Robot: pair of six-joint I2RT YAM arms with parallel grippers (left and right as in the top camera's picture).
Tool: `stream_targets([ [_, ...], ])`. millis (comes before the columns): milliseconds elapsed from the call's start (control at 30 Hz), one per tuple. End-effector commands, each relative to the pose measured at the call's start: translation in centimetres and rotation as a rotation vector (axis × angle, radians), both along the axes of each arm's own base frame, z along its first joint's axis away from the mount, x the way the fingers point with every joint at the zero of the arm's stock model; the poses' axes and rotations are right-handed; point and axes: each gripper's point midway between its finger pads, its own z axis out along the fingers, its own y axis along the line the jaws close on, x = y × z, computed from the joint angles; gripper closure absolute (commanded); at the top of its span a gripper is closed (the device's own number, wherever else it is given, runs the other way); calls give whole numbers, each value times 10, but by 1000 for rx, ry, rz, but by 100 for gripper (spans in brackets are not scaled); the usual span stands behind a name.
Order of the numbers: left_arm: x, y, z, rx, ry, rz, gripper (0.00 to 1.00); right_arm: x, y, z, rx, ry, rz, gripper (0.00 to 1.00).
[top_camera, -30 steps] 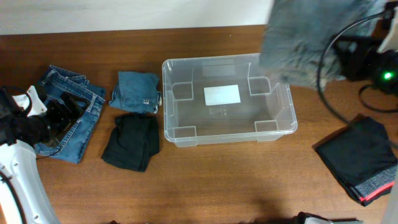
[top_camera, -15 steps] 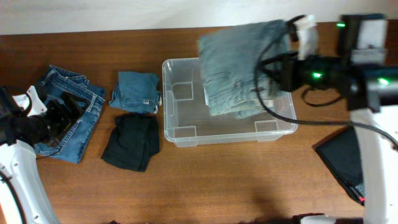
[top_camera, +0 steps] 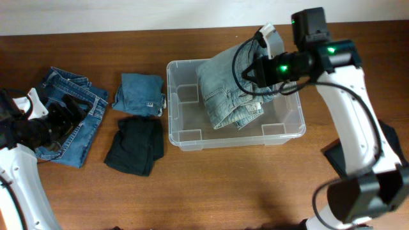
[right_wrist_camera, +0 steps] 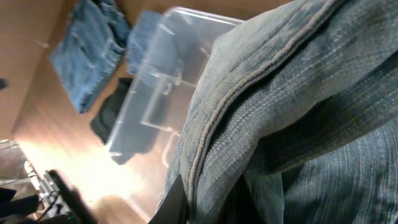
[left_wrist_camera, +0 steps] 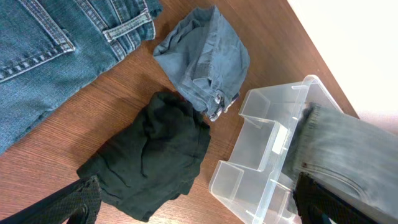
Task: Pack container
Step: 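Lift the grey jeans and carry them over the container, then lower the grey jeans into the container and release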
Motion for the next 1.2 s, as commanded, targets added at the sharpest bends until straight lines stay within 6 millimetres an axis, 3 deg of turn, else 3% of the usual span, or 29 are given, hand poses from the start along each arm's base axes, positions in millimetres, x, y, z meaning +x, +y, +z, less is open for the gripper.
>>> stream_targets([
  [0,-1,-1,-3,4,2,-18,1,15,7,-11,13,-10,27,96],
  [267,-1,-1,-3,4,2,-18,1,30,3,-55,-38,75,6,96],
  [700,-1,-1,-3,4,2,-18,1,24,-39,-119,-294,160,-99,96],
  [1167,-1,-1,-3,4,2,-18,1,16,-72,-135,-481,197,-160,96],
])
